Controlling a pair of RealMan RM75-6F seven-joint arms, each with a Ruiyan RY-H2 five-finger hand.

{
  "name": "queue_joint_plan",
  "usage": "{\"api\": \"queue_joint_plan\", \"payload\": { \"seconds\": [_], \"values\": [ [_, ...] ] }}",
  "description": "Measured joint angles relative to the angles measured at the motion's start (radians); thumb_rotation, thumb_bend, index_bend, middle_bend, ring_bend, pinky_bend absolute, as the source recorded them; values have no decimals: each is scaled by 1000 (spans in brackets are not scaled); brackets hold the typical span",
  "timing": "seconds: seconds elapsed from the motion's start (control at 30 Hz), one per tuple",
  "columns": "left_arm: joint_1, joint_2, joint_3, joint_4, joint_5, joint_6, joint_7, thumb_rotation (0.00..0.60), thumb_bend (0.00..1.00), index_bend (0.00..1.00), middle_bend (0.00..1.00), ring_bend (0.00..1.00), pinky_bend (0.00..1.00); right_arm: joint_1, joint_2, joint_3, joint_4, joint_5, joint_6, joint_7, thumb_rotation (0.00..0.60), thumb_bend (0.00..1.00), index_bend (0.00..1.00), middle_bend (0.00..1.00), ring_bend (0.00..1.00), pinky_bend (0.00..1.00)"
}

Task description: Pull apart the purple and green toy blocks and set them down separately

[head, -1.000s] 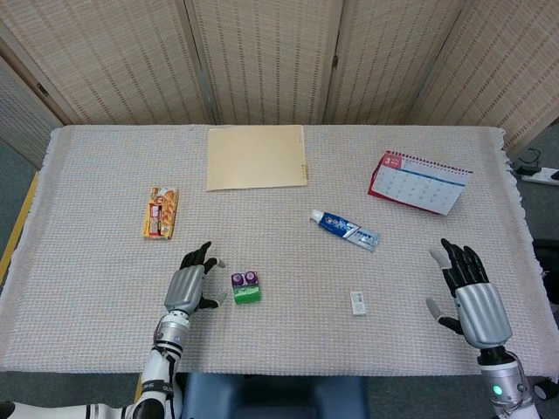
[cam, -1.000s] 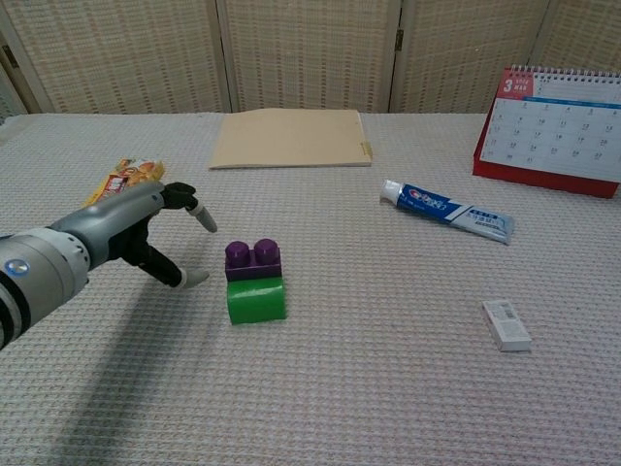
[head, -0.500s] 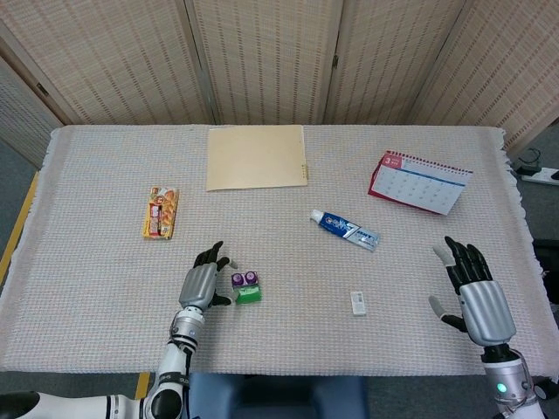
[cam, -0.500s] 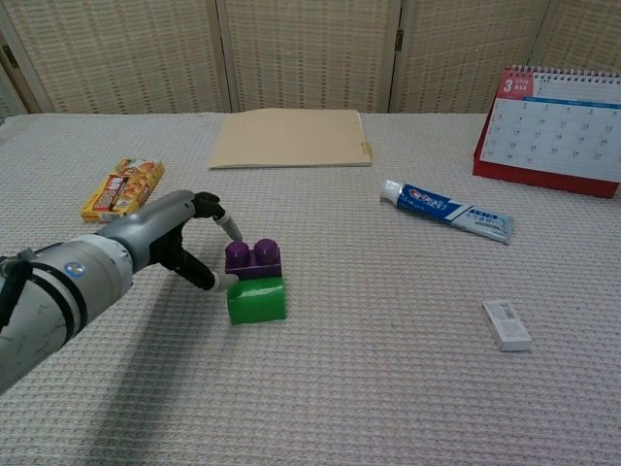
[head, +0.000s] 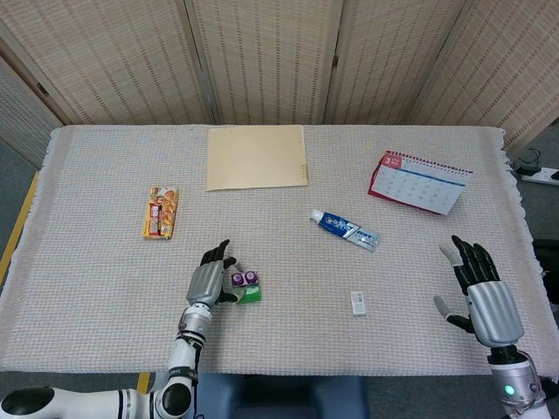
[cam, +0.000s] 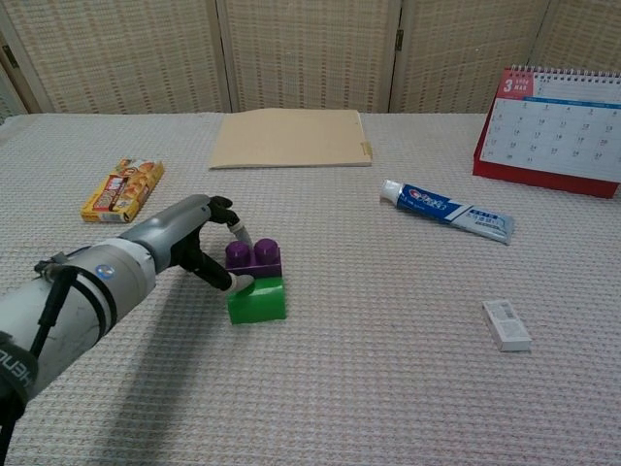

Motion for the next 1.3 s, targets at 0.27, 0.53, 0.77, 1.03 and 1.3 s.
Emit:
{"api": "queue_joint_plan", "payload": {
  "seconds": [0.27, 0.53, 0.77, 1.03, 1.3],
  "values": [
    [0, 6, -4, 19, 6, -4, -26, 600, 406, 580, 97, 0, 0, 6, -5, 1, 1, 4, -17, -12, 600, 364, 0, 0, 0, 0],
    [19, 79, -5, -49, -25, -25, -36, 600, 501, 631, 105, 0, 0, 36, -11, -2, 19, 1, -70, 30, 600, 364, 0, 0, 0, 0],
    [48, 184, -36, -167, -32, -44, -116, 600, 563, 673, 133, 0, 0, 131, -45, -17, 106, -17, -222, 320, 600, 364, 0, 0, 0, 0],
    [57, 213, -49, -240, -6, 12, -144, 600, 591, 707, 161, 0, 0, 276, -131, -42, 269, -84, -334, 757, 600, 364, 0, 0, 0, 0],
    [77, 227, -38, -308, 60, 49, -203, 600, 605, 735, 176, 0, 0, 356, -208, -54, 351, -98, -362, 1109, 600, 364, 13, 0, 0, 0]
  ]
}}
